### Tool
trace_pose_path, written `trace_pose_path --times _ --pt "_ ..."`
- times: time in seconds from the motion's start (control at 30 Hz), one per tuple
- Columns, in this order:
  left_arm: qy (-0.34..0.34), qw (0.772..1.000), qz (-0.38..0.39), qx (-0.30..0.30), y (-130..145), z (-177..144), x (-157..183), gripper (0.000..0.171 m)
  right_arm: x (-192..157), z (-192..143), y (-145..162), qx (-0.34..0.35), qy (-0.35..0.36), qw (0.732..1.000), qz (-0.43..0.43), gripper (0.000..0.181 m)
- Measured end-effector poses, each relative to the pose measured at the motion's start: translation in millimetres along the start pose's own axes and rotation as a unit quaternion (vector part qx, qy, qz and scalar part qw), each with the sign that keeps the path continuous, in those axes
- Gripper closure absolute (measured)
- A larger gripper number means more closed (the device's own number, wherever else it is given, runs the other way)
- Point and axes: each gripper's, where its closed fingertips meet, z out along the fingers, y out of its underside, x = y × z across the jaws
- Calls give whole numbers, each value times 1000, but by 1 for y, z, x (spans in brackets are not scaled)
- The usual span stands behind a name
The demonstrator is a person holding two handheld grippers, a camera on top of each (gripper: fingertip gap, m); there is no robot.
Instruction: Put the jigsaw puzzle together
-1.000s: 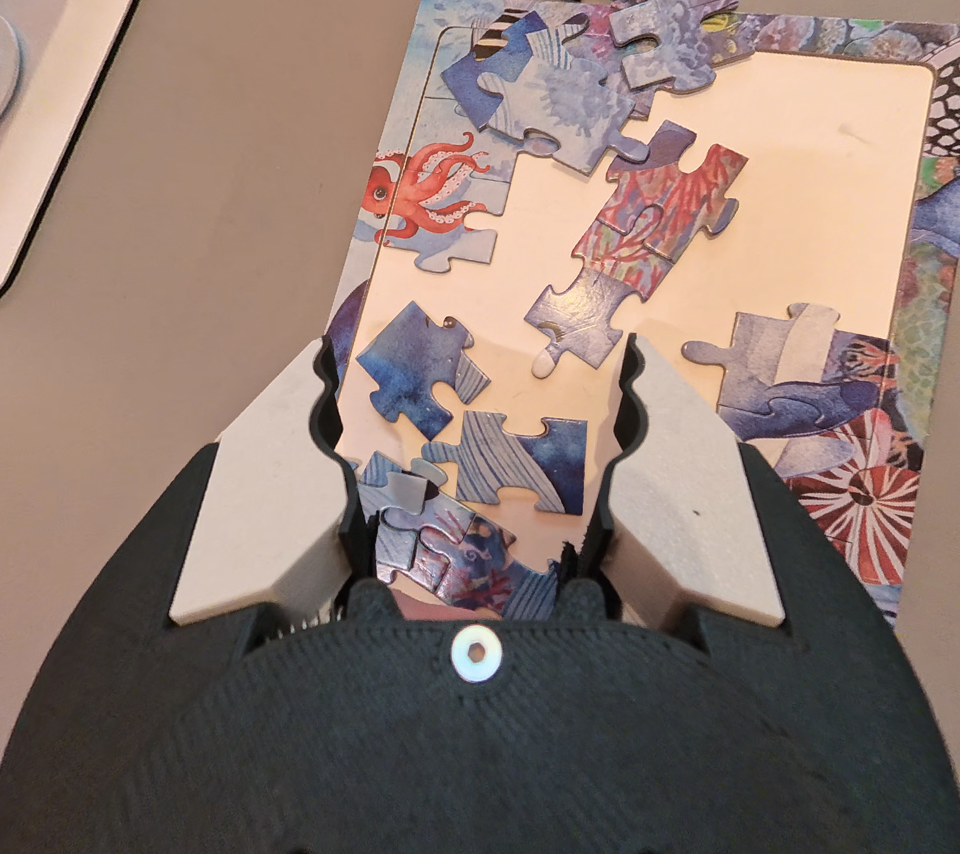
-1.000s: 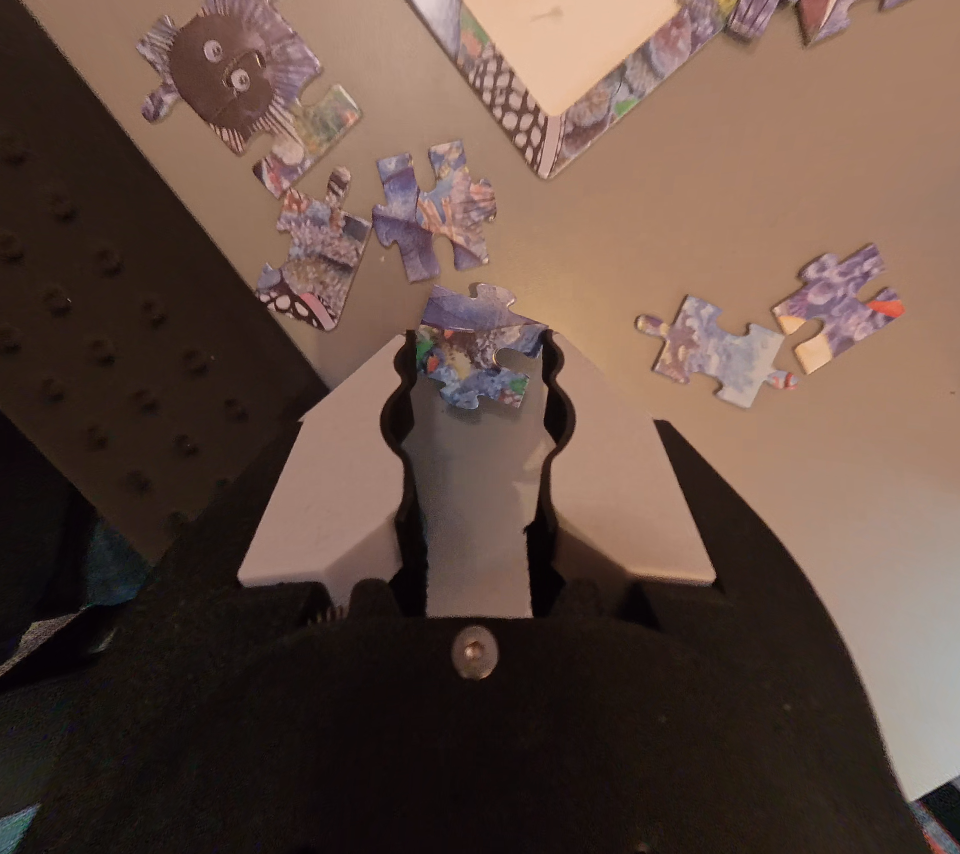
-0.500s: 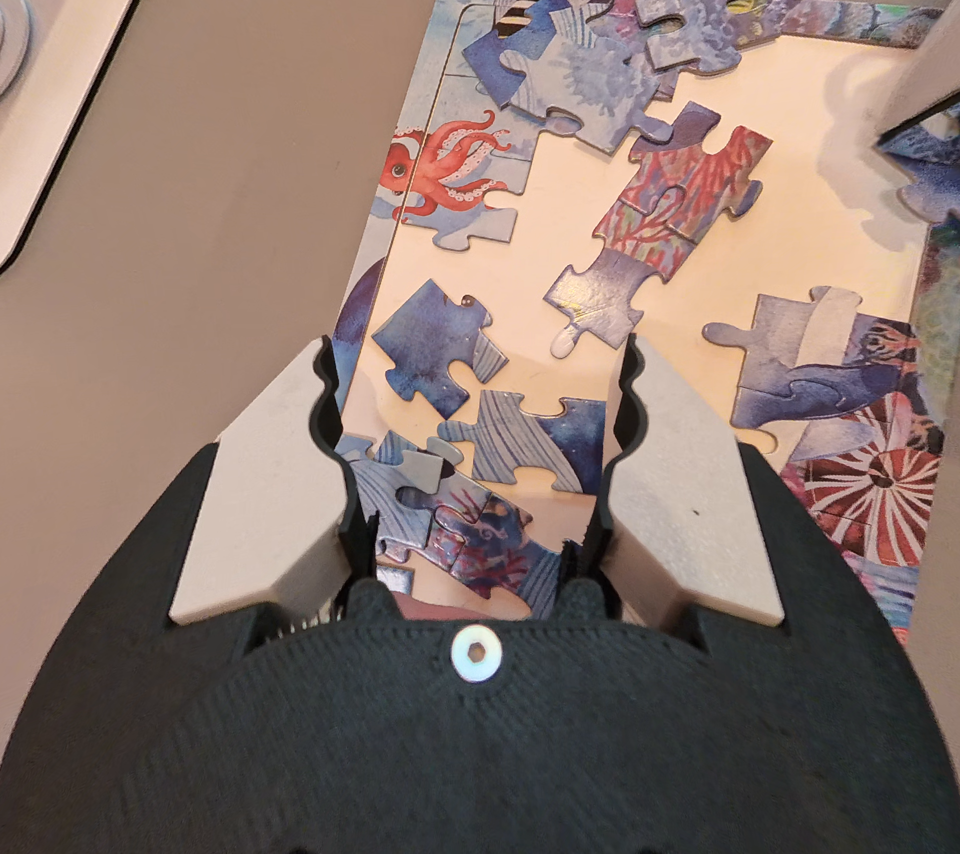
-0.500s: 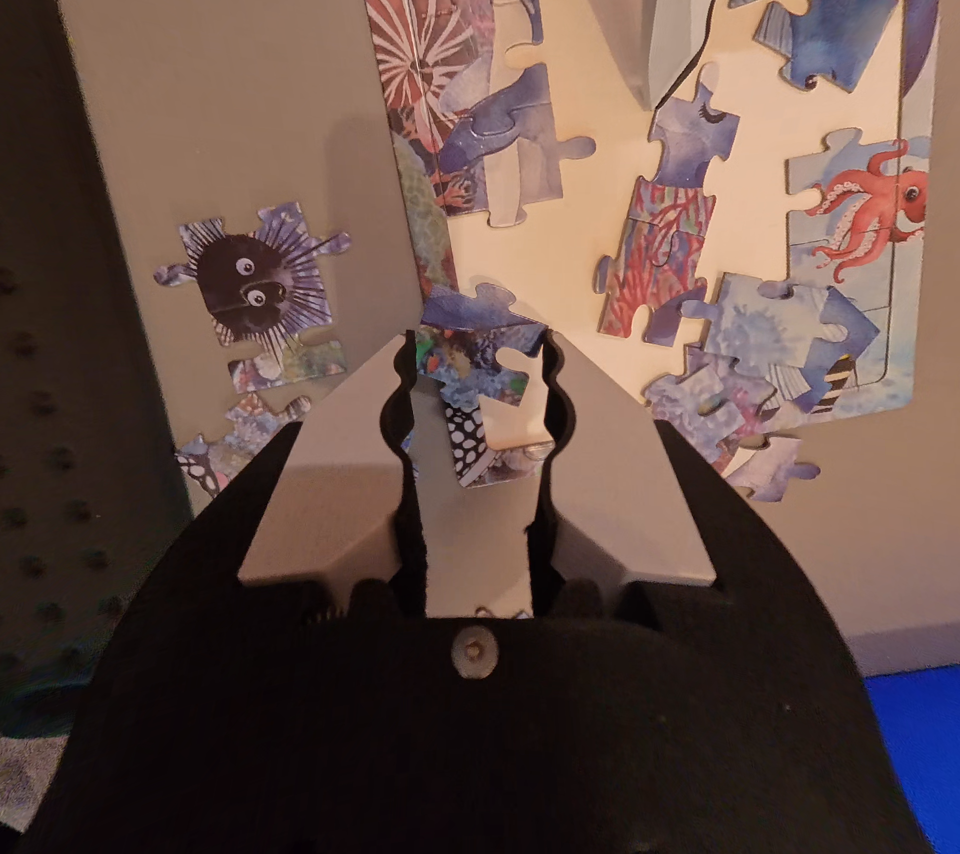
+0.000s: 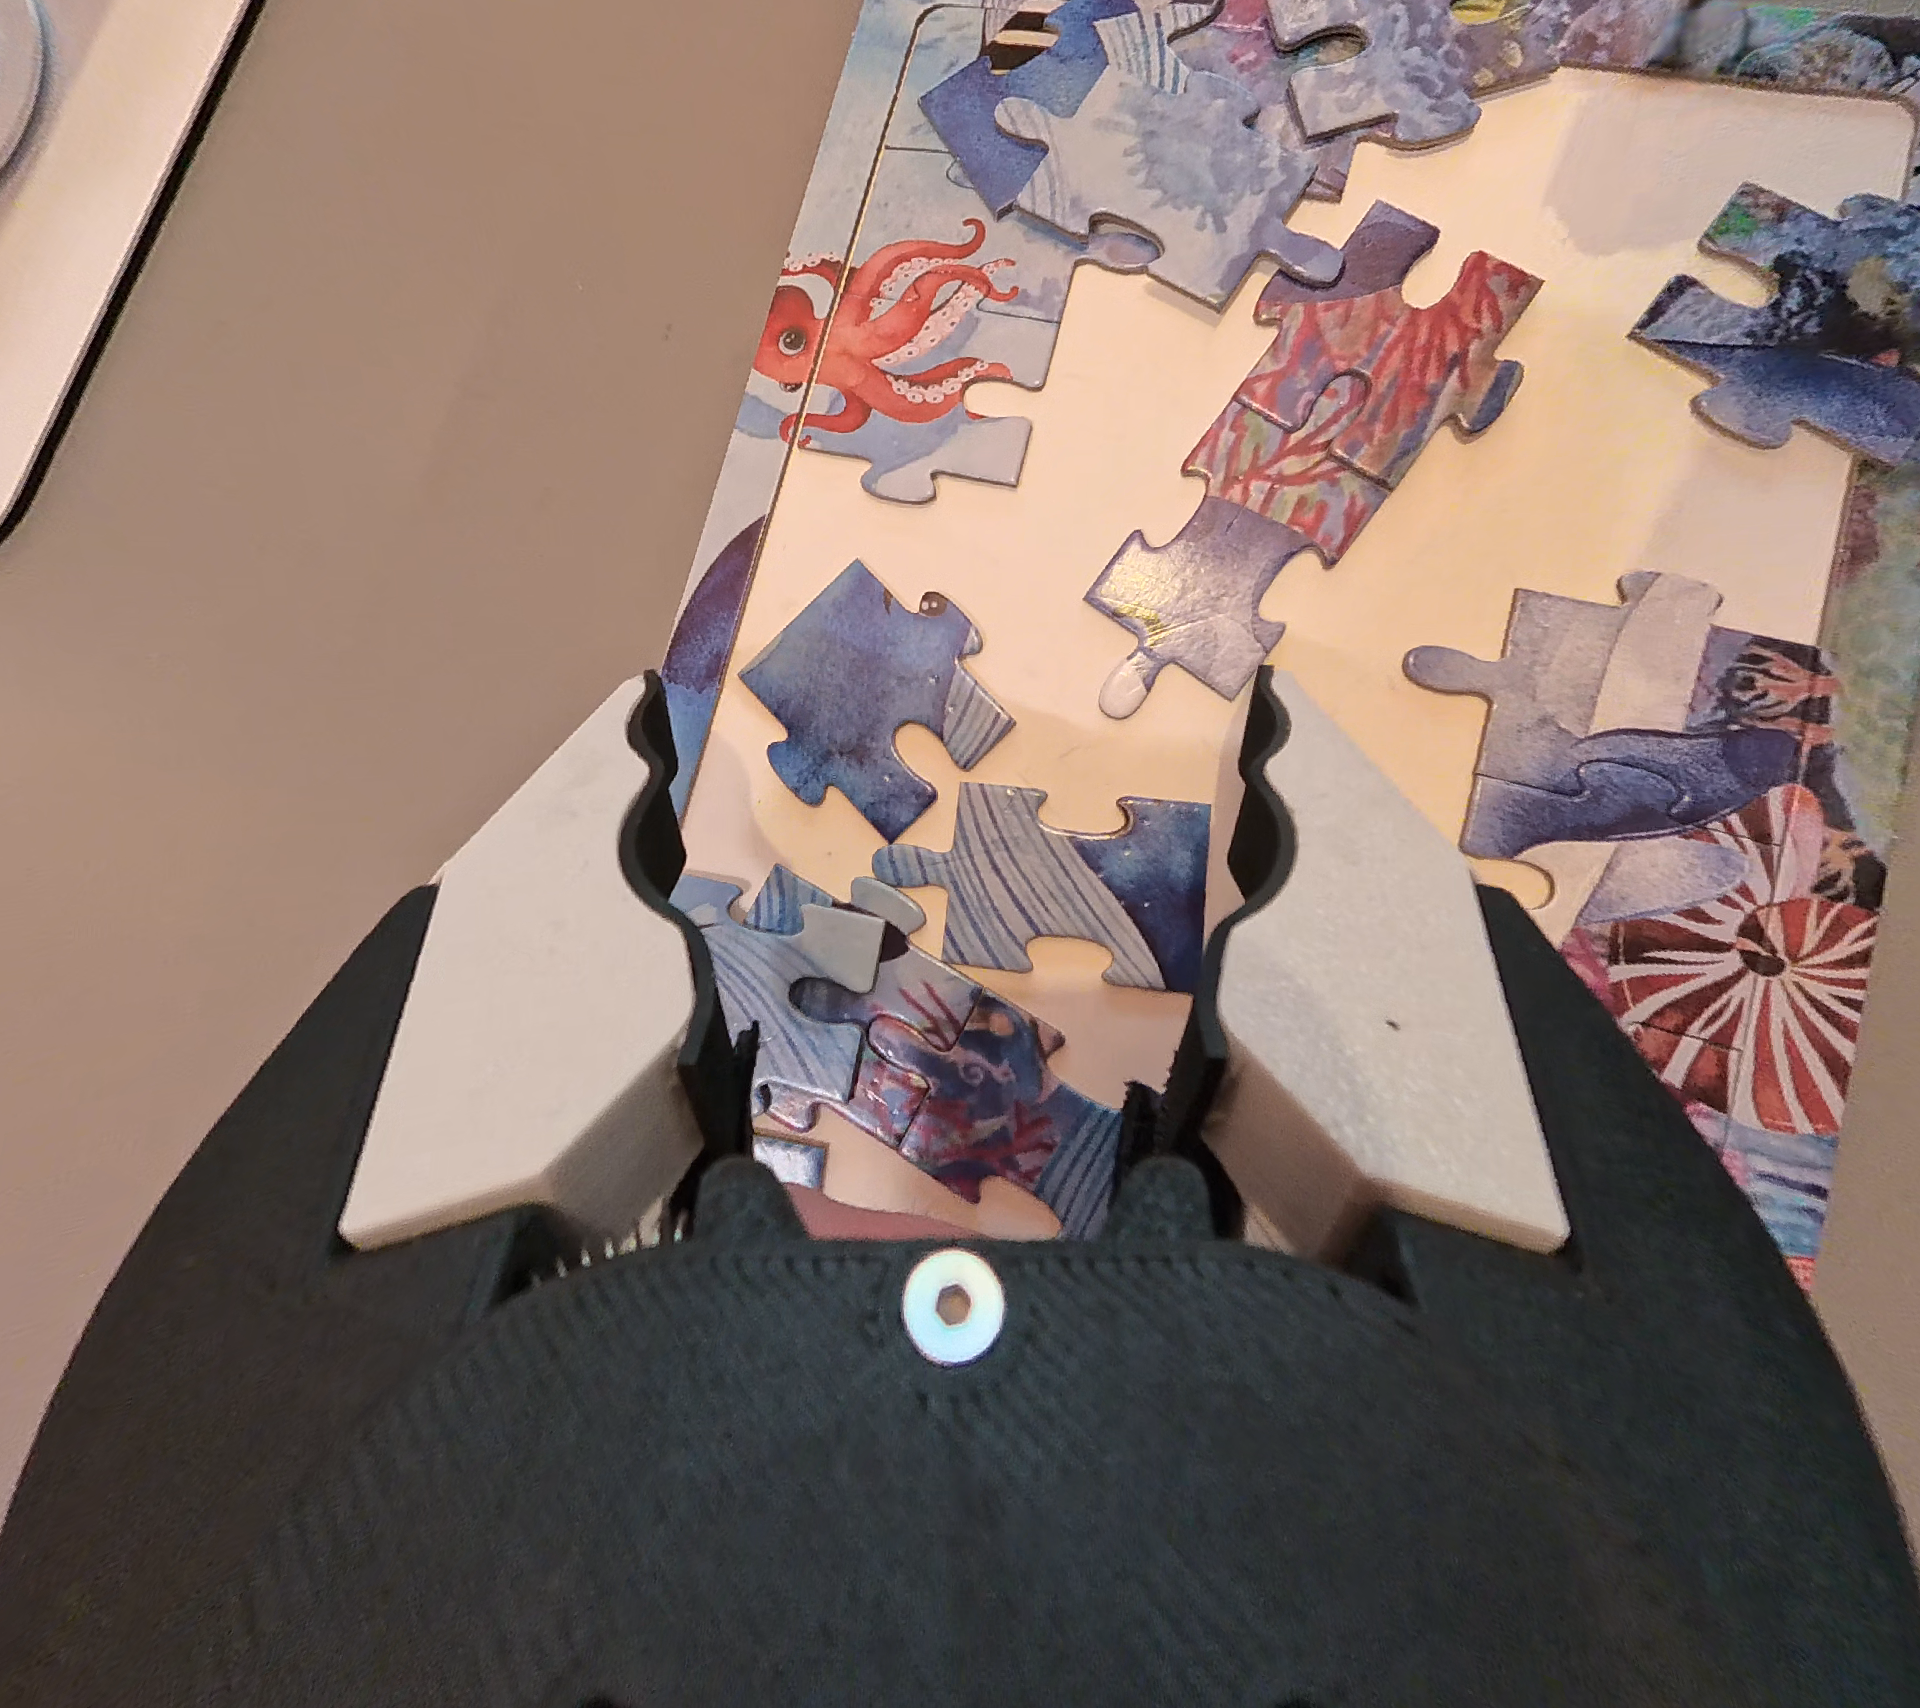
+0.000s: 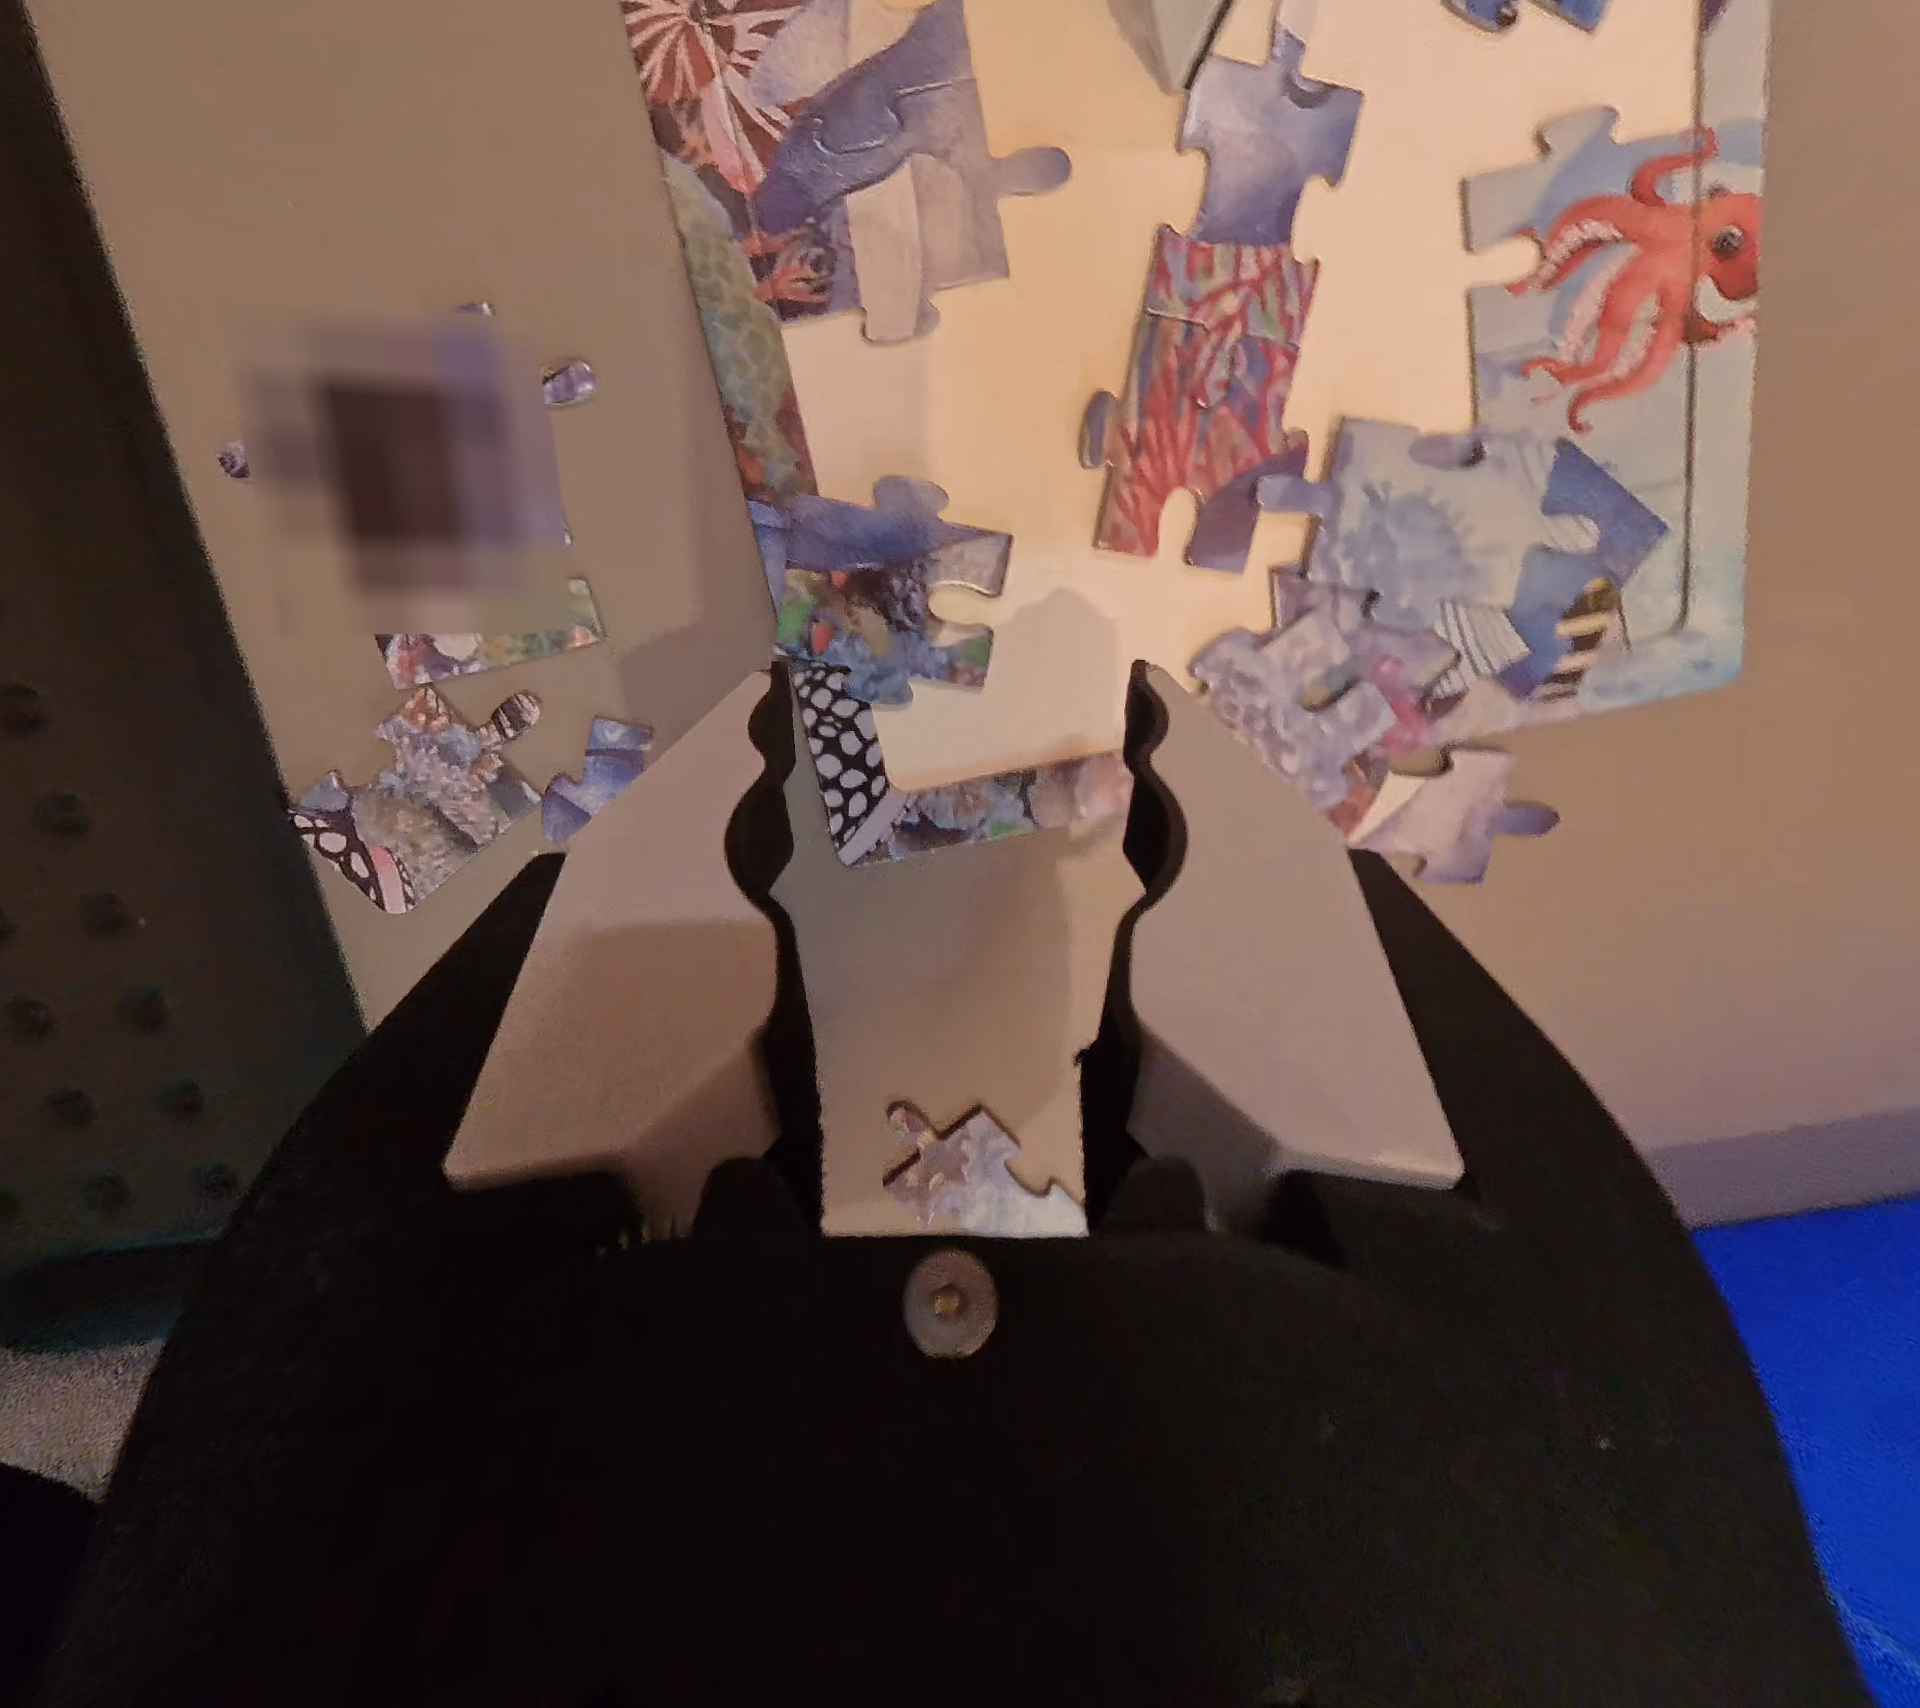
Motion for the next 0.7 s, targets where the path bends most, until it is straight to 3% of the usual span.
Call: trace_pose_path --times 0.23,0.53,0.7 --pt "-5 1000 1 -3 2 -2 -2 65 -14 -9 11 35 -17 997 71 122" --pt "-4 1000 3 -3 1 -1 -1 66 -84 9 -4 42 -80 995 31 121" --pt "-6 1000 6 -5 0 -1 0 67 -104 20 -10 36 -82 996 19 117"
